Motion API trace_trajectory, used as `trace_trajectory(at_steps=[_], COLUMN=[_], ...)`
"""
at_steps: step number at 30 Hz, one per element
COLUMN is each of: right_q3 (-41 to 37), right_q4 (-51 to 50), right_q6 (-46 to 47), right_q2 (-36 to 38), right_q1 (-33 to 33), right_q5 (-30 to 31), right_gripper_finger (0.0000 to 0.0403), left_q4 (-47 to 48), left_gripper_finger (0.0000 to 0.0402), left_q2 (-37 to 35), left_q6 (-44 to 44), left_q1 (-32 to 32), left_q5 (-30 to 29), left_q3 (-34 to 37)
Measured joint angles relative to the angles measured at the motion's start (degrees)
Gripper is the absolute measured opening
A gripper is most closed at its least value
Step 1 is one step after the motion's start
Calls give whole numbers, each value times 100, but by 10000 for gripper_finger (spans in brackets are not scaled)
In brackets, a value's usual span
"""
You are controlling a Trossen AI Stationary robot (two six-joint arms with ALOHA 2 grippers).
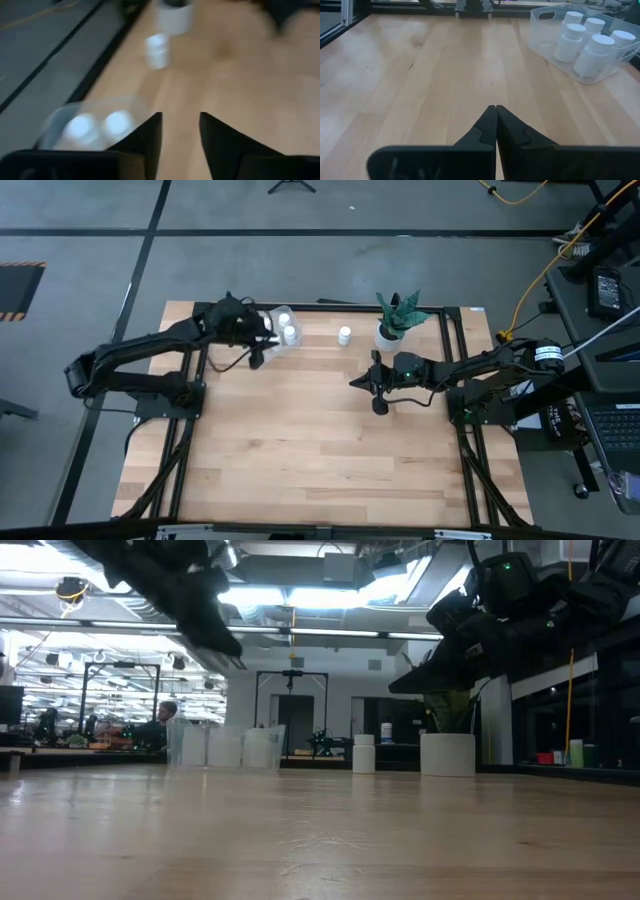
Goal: Pick and place pill bottles into a basket
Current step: Put the white pill bottle into the transparent container
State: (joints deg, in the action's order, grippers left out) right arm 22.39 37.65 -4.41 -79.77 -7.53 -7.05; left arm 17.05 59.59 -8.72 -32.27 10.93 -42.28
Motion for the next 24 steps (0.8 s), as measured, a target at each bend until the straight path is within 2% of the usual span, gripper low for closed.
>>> trace_trajectory(at_steps=[4,8,12,15,19,24], right_q3=[0,0,-7,60,245,415], right_q4=[-2,-116,-248,-310,-730,-749], right_q6=[74,127,131,278,342,720], right_q2=[0,4,4,4,4,4], right_q1=[0,27,189,398,710,1032], right_q5=[0,2,23,672,1730,2639], right_gripper_finger=[5,5,5,5,5,5], left_q4=[52,37,-589,-1496,-3287,-4280], left_gripper_finger=[68,13,4,2,2,2], left_q2=[-281,-363,-361,-360,-360,-358], left_q6=[-263,-302,-65,329,769,799], left_q1=[452,869,1153,1279,1498,1750], left_q5=[675,749,723,701,703,401], left_q3=[0,120,741,1334,2085,2628])
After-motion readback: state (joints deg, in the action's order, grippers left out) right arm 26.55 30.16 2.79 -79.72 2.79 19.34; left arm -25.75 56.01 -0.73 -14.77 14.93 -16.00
